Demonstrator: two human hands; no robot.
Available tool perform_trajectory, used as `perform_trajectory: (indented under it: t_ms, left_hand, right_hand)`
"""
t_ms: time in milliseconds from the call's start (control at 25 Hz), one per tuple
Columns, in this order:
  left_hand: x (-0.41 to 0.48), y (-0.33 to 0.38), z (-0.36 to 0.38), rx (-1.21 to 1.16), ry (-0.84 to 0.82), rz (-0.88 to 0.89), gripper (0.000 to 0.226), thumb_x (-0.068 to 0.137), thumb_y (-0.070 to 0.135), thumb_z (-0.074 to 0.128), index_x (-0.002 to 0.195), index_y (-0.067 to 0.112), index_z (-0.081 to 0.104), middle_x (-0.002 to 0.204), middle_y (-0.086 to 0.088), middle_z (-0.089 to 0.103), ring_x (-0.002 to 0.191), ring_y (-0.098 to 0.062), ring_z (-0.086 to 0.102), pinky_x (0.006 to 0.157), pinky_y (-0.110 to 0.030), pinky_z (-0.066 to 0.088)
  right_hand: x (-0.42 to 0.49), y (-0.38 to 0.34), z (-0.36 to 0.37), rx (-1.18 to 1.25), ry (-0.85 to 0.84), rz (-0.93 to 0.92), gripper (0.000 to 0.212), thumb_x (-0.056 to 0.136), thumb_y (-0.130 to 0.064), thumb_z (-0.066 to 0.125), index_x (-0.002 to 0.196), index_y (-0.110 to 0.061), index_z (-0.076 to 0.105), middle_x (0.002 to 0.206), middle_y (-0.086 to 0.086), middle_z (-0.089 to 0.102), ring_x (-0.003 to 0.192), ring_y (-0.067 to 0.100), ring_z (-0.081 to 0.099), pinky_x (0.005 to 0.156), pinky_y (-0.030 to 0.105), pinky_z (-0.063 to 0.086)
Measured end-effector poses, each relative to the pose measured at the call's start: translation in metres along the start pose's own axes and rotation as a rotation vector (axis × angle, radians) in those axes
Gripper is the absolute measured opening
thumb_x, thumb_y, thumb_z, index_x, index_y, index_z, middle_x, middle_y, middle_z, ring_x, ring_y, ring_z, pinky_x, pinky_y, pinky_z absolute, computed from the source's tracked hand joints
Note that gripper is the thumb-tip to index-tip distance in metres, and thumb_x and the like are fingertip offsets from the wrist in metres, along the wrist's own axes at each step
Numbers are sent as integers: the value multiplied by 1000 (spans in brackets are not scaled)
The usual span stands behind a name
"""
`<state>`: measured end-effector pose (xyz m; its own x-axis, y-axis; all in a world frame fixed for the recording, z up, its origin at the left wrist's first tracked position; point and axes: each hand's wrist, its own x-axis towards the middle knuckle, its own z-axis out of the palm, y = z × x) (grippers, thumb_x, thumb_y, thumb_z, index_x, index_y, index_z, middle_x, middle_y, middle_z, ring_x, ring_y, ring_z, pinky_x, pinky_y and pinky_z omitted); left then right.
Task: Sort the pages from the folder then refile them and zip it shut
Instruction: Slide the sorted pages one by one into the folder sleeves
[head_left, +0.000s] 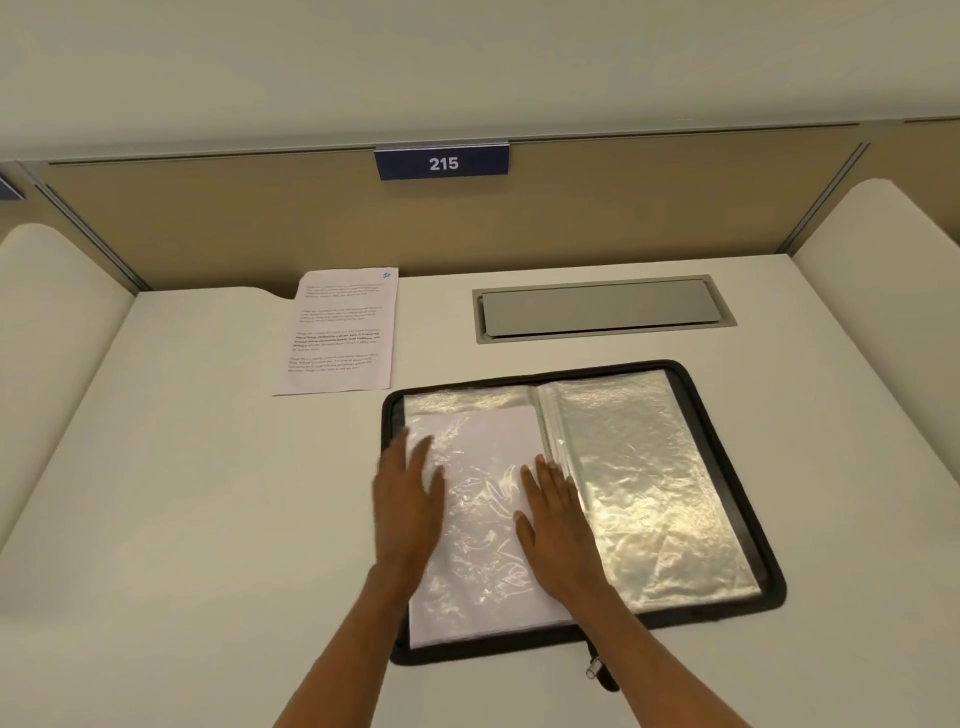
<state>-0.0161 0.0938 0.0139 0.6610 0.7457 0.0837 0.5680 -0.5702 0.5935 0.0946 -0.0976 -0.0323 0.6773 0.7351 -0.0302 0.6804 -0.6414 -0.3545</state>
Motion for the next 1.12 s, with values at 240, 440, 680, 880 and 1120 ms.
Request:
perform_trajectory:
  t_ms: [240, 440, 680, 880, 1120]
  left_hand:
    - [-12, -35, 31, 210, -227, 160, 59, 110, 55, 22, 166, 40, 7, 174, 9, -5, 159, -8, -10, 131, -47, 0]
    - [-11, -55, 16, 293, -214, 187, 59, 110, 56, 24, 165, 43, 6, 174, 12, -2, 160, -8, -7, 131, -45, 1]
    - [-18, -78, -2, 287, -228, 176, 59, 110, 56, 25, 165, 44, 7, 174, 13, -1, 160, -7, -6, 131, -47, 4]
    - [-26, -87, -9, 268, -223, 161, 60, 110, 54, 25, 165, 42, 6, 174, 12, -3, 160, -8, -6, 131, -48, 3]
    - [-7, -89, -18, 49, -120, 102, 58, 110, 48, 28, 165, 34, 19, 173, 13, 12, 159, -4, 5, 131, -44, 6]
  right_hand:
    - [-6, -17, 10, -57, 65, -18, 64, 108, -36, 34, 165, -18, 10, 173, 1, 1, 159, 17, -3, 128, 45, 15]
    - [-11, -42, 18, -28, 52, 6, 64, 108, -35, 34, 165, -17, 11, 173, 2, 1, 159, 18, -3, 128, 45, 17]
    - [-20, -68, 27, 7, 50, 1, 64, 108, -35, 35, 165, -16, 11, 173, 2, 1, 159, 17, -3, 128, 45, 18]
    - [-23, -76, 28, 41, 55, -27, 65, 108, -38, 36, 165, -18, 12, 173, -1, 1, 159, 15, -2, 128, 44, 17]
    - [29, -114, 15, 333, 129, 91, 64, 102, -55, 36, 158, -24, 31, 166, -3, 28, 154, 15, 23, 124, 40, 30]
